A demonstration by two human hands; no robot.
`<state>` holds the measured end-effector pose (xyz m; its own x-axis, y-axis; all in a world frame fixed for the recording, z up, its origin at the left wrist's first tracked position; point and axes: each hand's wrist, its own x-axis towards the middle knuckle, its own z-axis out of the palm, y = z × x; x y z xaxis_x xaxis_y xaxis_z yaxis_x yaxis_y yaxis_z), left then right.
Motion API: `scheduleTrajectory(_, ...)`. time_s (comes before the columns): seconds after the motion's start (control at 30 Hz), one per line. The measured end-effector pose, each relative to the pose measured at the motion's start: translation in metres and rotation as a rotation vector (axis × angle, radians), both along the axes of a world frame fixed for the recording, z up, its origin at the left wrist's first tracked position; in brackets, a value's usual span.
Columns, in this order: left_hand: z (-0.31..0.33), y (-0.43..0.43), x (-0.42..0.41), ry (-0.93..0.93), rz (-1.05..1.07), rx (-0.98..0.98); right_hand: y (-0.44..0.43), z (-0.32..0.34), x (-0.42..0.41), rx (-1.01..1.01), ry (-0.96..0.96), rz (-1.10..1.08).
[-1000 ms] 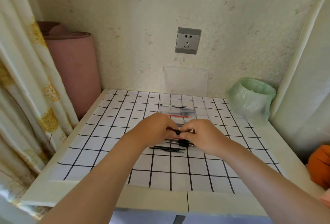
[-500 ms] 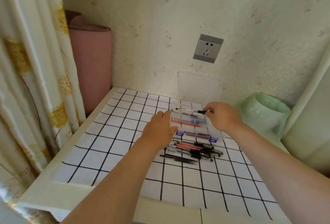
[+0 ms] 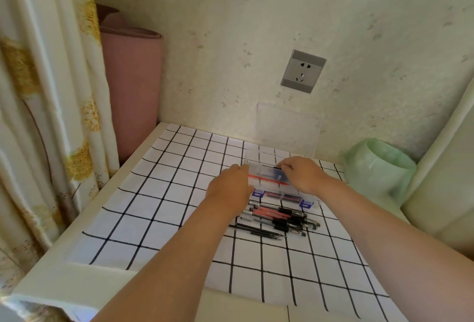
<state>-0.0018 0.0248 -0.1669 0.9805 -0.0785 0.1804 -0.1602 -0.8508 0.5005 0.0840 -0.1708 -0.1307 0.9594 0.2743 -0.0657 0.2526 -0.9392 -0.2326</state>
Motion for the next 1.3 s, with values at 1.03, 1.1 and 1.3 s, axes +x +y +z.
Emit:
scheduleTrajectory(1.03,0.027,-0.016,-0.043,0.103,-0.218,0.182,-0.025,-0.005,-0.126,-0.074,-0.119,0.208)
scheduleTrajectory(1.1,0.026,-0.018,-0.043,0.094,-0.23,0.181,-0.027,-0.006,-0.126,-0.075,-0.127,0.222)
scheduleTrajectory(1.3,0.026,-0.026,-0.042,-0.004,-0.288,0.221,-0.032,0.0,-0.127,0.079,-0.081,0.189)
